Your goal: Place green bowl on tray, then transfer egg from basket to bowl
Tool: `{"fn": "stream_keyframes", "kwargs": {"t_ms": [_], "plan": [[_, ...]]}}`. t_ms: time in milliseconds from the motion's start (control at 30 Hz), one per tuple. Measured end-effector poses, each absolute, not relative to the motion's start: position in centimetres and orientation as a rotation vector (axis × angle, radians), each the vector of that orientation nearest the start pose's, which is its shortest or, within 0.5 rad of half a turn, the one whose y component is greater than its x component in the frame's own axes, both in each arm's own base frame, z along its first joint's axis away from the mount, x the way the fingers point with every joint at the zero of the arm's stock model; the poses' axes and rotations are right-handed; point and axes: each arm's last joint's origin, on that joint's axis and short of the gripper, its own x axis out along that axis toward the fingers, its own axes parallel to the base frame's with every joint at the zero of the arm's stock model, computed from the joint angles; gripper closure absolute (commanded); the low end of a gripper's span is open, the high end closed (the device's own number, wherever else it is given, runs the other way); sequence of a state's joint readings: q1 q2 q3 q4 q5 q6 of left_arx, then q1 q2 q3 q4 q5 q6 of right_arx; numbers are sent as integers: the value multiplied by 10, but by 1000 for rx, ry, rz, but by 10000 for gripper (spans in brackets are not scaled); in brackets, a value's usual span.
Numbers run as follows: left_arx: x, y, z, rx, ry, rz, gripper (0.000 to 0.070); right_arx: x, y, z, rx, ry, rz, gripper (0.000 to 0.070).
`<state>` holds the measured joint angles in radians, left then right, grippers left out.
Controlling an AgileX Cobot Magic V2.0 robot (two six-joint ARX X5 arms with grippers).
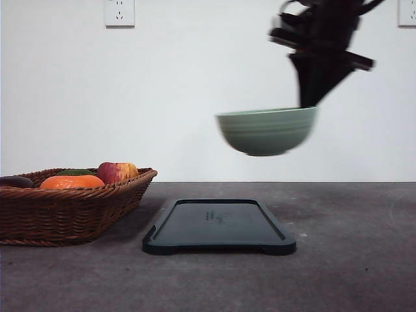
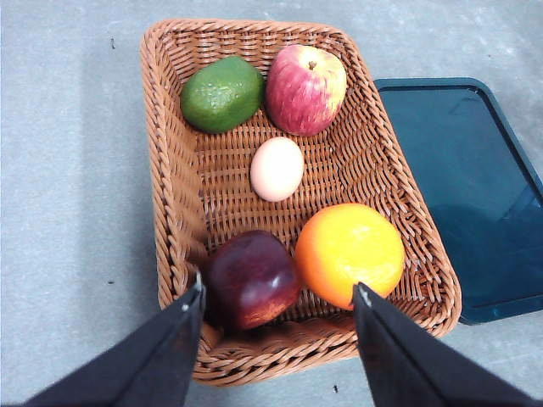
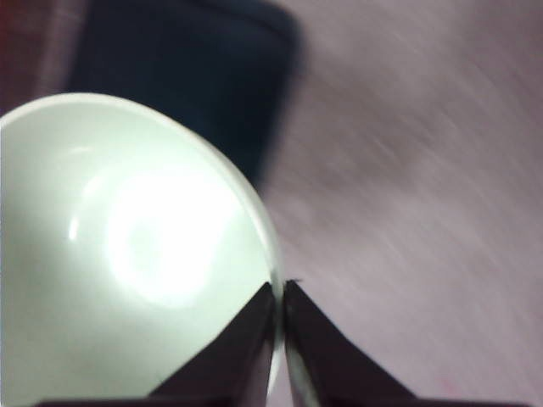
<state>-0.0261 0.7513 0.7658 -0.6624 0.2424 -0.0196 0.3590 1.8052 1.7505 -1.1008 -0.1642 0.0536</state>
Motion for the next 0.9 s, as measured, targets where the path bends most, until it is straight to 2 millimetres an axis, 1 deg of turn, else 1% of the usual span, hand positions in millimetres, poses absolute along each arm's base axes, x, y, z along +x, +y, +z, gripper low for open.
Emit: {"fn": "stream_keyframes", "kwargs": {"t_ms": [67,133,233,333,400,633,800,833,867,900], "plan": [[147,-11,289,-89,649,-253,350,343,147,316,-69,1162,479,695],[147,-11,289,-89,649,-253,350,343,160,308,-60,1183,535,695],[147,-11,289,-89,649,-253,350,349,177,287,-80,1230,563,695],[147,-11,289,-89,649,-253,350,359,188,264,-93,1265,568,695],[147,-11,289,-89,649,-253,350,363,194,253,-93,1274,567,695],[147,-11,289,-89,649,-253,350,374,201,233,-87,1273,556,695],[147,-11,289,-89,649,-253,350,376,202,226,-137,1277,493,689],[147,-11,289,-89,649,-253,350,376,202,226,-138,1277,492,679],[147,-11,289,-89,649,-253,350,376,202,226,-138,1277,492,642],[147,-11,289,-89,649,-253,350,376,202,226,-138,1278,493,587]]}}
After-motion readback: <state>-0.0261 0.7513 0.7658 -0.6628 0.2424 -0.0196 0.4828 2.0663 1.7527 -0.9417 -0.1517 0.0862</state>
